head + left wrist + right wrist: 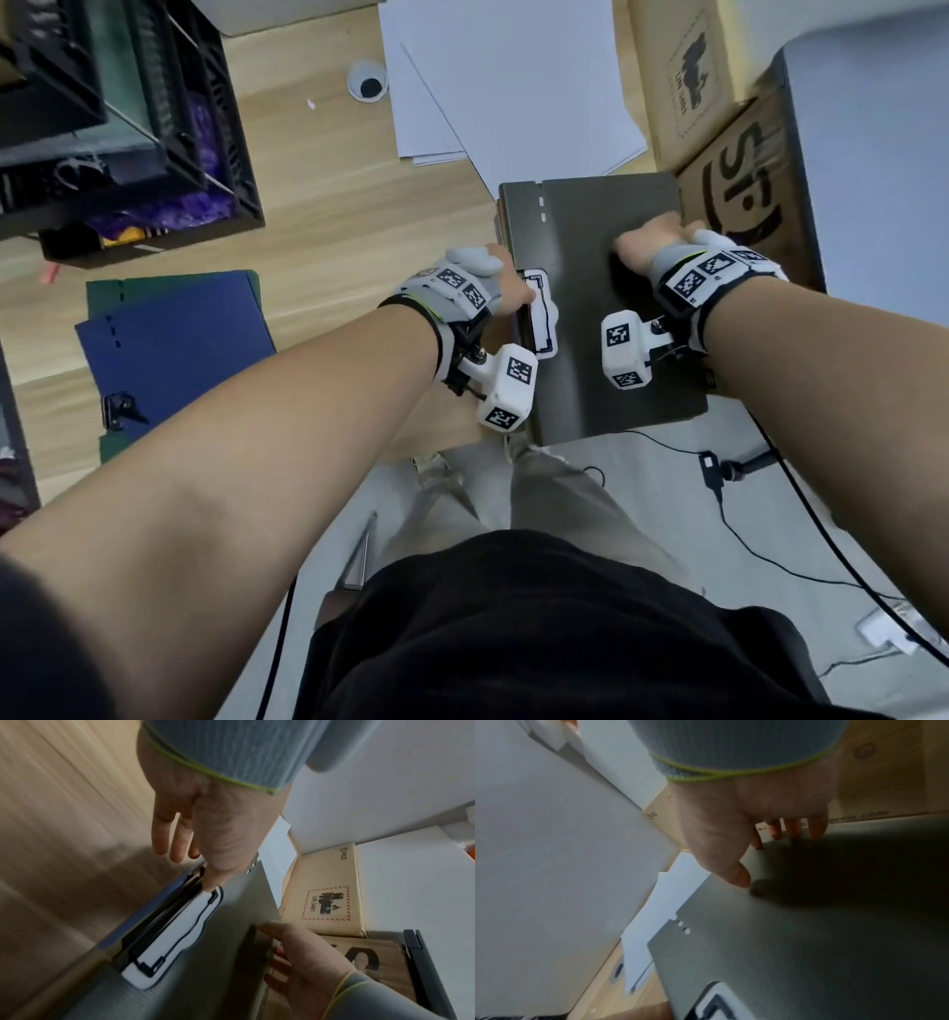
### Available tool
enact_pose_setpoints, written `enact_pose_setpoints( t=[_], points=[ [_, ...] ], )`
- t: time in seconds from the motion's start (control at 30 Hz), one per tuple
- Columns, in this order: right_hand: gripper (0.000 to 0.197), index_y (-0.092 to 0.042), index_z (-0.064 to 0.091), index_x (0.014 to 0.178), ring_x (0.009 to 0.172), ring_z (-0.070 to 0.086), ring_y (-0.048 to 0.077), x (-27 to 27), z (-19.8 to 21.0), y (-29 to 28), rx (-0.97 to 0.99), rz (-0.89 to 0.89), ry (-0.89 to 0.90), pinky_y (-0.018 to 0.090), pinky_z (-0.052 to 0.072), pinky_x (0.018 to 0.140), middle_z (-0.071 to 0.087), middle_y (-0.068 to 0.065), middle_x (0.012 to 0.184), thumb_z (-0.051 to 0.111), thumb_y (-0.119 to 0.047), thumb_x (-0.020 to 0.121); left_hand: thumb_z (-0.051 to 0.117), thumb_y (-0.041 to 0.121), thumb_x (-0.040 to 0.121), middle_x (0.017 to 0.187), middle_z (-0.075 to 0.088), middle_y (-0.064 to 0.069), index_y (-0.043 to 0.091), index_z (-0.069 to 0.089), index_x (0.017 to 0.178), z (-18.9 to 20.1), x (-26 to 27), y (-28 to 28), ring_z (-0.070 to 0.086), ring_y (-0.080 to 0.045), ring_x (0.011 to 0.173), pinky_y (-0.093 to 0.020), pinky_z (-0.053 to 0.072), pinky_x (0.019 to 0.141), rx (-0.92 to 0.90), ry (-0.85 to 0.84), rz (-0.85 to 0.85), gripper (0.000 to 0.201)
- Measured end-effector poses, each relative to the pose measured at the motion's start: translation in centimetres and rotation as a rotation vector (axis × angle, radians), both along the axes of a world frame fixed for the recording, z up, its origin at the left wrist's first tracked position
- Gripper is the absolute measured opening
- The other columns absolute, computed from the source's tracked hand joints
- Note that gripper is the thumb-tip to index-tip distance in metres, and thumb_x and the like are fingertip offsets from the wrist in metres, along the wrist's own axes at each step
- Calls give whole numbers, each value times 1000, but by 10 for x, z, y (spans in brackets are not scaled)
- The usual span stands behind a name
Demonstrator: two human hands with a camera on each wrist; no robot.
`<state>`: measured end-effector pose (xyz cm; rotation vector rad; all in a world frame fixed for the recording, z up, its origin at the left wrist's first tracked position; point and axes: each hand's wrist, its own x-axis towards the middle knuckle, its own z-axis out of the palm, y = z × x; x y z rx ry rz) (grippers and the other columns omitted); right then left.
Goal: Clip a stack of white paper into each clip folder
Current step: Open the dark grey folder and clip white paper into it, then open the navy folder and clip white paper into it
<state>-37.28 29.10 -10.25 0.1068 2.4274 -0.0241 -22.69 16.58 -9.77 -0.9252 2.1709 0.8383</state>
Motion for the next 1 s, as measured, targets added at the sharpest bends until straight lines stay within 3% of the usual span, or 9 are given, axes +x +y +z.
enact_pose_setpoints(
  t=[0.13, 0.23, 0.33, 0.47, 0.53, 0.63, 0.73, 0.8, 1.0],
  points=[
    [65, -13, 34, 144, 137, 31, 41, 2, 14, -18, -114, 87, 72, 48, 30, 113, 28, 15, 150, 55, -29, 84, 64, 37, 87, 96, 51, -3, 23, 42, 73, 7, 3, -18, 47, -22, 86, -32, 42, 81, -27, 26, 35, 30],
    [40, -15, 59, 126, 120, 54, 31, 14, 33, -50, -315, 231, 52, 31, 43, 94, 57, 8, 131, 55, -23, 86, 57, 32, 84, 85, 45, 2, 27, 36, 73, 16, 16, -46, 41, -20, 77, -28, 35, 68, -102, 54, 2, 25],
    [27, -15, 70, 111, 108, 62, 27, 44, 53, -87, -429, 401, 12, 24, 42, 78, 69, 6, 111, 53, -17, 90, 55, 26, 87, 82, 42, 3, 26, 33, 70, 27, 36, -73, 37, -20, 78, -22, 25, 58, -173, 47, -31, 28],
    [17, -20, 66, 91, 92, 64, 27, 100, 64, -132, -409, 699, -30, 28, 45, 70, 69, 4, 94, 50, -18, 87, 54, 22, 93, 86, 57, -2, 24, 57, 92, 45, 85, -109, 47, -23, 81, -22, 32, 58, -292, 51, -5, 4],
    [15, -19, 63, 88, 84, 62, 26, 127, 63, -148, -363, 836, -77, 27, 44, 63, 66, 3, 87, 48, -19, 88, 53, 20, 93, 91, 53, -3, 23, 51, 93, 50, 118, -125, 43, -23, 80, -24, 29, 54, -324, 8, 38, 3],
    [23, -6, 70, 91, 70, 52, 24, 182, 59, -179, -320, 963, -151, 25, 39, 55, 62, 8, 76, 49, -14, 90, 54, 22, 93, 117, 60, -9, 14, 62, 113, 43, 188, -152, 54, -28, 92, -29, 42, 70, -379, -86, 161, 23],
    [32, 5, 70, 107, 76, 62, 29, 221, 49, -201, -311, 985, -267, 33, 51, 61, 73, 17, 93, 53, -16, 90, 60, 30, 91, 134, 44, -13, 12, 50, 129, 28, 255, -163, 48, -33, 118, -40, 43, 80, -472, -171, 305, 43],
    [35, 2, 69, 114, 99, 68, 35, 249, 42, -216, -311, 967, -328, 44, 58, 84, 72, 18, 111, 56, -22, 92, 64, 32, 89, 136, 40, -14, 10, 45, 131, 14, 298, -169, 42, -34, 124, -43, 43, 86, -501, -240, 428, 52],
    [32, -6, 71, 103, 90, 70, 30, 293, 22, -236, -271, 865, -434, 43, 56, 90, 74, 12, 99, 59, -30, 86, 70, 37, 83, 143, 38, -21, 6, 34, 141, -13, 378, -181, 42, -39, 130, -48, 38, 105, -429, -335, 741, 75]
  ],
)
